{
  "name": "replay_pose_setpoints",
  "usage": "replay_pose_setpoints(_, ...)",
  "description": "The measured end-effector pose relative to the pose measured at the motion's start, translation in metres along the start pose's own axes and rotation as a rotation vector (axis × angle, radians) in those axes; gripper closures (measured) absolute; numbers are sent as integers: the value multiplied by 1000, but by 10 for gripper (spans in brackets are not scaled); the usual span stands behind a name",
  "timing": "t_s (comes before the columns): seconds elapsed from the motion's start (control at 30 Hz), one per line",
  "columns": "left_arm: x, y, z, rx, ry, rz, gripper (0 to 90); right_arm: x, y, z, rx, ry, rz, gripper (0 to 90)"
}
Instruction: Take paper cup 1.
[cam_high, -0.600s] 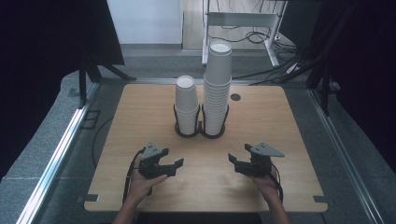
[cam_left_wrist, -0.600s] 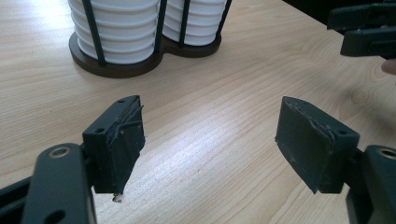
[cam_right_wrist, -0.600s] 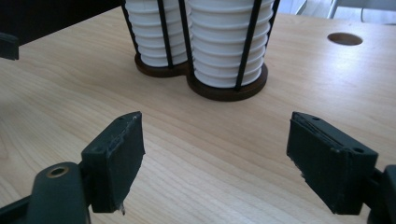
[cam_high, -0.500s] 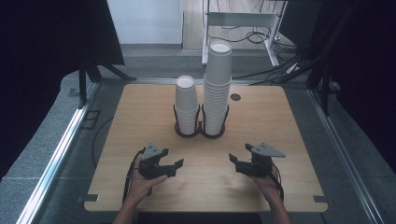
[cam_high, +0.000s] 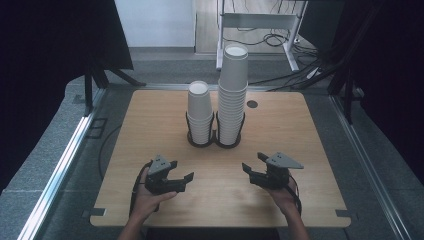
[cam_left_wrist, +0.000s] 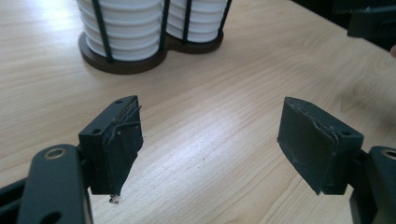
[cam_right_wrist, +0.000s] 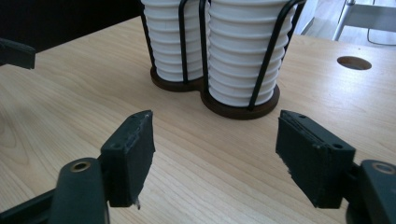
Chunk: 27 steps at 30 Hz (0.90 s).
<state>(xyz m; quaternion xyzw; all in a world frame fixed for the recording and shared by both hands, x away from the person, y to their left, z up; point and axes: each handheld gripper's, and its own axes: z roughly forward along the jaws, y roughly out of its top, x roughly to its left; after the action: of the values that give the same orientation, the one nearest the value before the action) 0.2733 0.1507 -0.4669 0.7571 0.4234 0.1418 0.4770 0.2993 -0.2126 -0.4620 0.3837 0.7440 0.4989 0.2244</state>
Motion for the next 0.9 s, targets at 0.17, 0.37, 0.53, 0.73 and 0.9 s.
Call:
replay_pose_setpoints(0.17,6,1,-5,-9,21,-4,219,-1,0,3,-4,10,28,350)
replay_pose_setpoints(0.37,12,-2,-9,-26,25,-18,214,-3,-2,6,-18,53,50,424)
replay_pose_setpoints(0.53,16,-7,-8,-28,23,-28,208,0,4,14,-26,56,39,525)
replay_pose_setpoints(0.73,19,-3,-13,-48,29,-30,208,5,7,26,-31,86,55,716)
replay_pose_setpoints(0.9,20,0,-19,-66,31,-28,208,8,10,28,-33,109,69,815)
